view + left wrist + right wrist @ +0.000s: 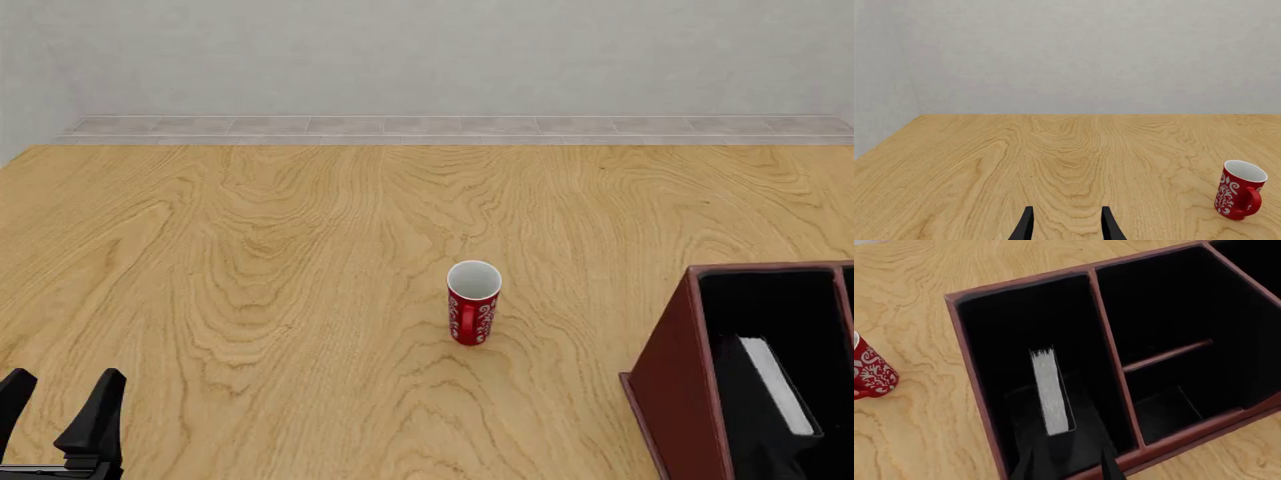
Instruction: Pick up the book and place it in the left compartment of the caddy.
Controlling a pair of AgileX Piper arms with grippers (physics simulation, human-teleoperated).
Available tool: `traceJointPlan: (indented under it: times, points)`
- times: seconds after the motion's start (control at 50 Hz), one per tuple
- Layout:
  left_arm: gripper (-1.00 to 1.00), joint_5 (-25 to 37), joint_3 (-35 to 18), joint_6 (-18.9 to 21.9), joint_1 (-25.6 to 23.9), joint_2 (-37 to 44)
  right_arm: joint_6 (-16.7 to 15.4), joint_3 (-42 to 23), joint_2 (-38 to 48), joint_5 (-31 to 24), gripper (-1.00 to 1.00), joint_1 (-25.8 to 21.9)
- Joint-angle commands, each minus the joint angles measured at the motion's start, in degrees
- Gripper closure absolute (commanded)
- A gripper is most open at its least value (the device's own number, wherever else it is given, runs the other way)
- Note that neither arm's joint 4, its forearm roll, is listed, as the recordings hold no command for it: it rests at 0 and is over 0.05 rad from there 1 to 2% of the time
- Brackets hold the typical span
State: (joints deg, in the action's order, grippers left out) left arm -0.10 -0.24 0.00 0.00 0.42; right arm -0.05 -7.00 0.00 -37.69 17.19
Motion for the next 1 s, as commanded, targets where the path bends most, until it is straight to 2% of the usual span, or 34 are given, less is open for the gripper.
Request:
traceJointPlan:
  times: [0.02, 0.28, 0.4, 1.0]
  points:
    - [-1.00, 0.00, 0.00, 0.00, 0.00, 0.00, -0.26, -1.63, 0.00, -1.04, -1.00, -0.15]
    - [-1.00, 0.00, 0.00, 0.00, 0.00, 0.00, -1.05, -6.59, 0.00, -4.16, -1.00, -0.94]
    - [-1.00, 0.00, 0.00, 0.00, 0.00, 0.00, -0.80, -11.28, 0.00, -7.03, -1.00, -1.18]
    - [-1.00, 0.00, 0.00, 0.00, 0.00, 0.00, -0.33, -23.80, 0.00, -14.35, -1.00, -3.75]
